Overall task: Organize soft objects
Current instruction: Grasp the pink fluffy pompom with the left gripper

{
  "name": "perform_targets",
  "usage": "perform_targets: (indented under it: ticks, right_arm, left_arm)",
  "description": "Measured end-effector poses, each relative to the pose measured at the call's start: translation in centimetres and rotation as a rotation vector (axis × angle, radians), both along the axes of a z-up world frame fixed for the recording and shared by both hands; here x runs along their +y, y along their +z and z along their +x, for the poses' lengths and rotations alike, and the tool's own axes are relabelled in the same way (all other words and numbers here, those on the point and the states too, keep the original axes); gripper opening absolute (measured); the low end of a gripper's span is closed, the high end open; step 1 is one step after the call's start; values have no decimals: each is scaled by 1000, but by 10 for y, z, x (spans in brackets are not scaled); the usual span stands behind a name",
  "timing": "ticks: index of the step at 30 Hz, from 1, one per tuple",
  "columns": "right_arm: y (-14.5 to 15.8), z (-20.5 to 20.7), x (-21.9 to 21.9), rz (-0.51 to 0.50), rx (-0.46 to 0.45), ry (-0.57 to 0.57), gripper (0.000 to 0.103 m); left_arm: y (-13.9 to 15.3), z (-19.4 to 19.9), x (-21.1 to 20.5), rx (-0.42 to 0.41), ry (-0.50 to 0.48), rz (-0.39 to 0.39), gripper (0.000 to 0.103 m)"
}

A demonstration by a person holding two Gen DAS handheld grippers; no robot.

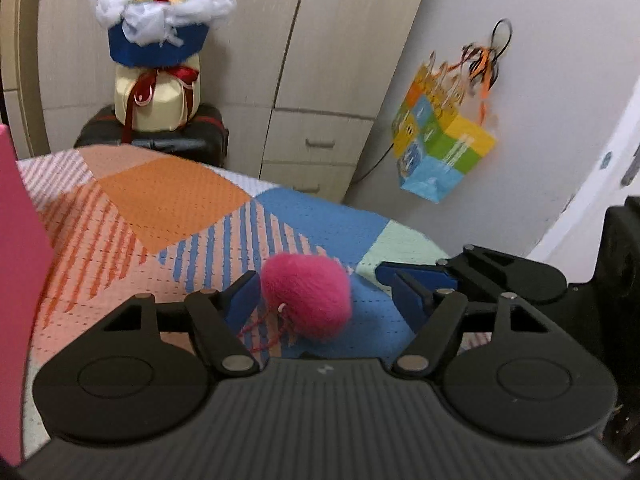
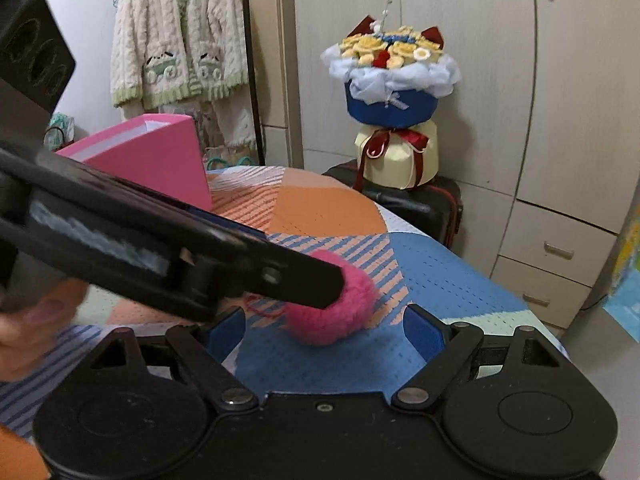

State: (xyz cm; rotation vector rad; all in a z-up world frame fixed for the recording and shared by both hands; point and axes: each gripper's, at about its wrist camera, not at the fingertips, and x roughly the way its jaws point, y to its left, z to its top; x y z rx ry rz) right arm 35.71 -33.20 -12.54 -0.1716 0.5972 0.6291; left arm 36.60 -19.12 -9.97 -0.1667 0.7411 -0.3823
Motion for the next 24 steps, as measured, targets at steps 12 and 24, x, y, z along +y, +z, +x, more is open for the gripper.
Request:
perform_targets:
  ticks: [12,24]
  right_arm:
    - [-14,5,10,-12,0,9,50]
    - [4,-39,17,6,-23,-66,45]
  left_arm:
    - [-23,13,1,57,16,33,44]
    - [-2,-33,0,-7,-42,68,41]
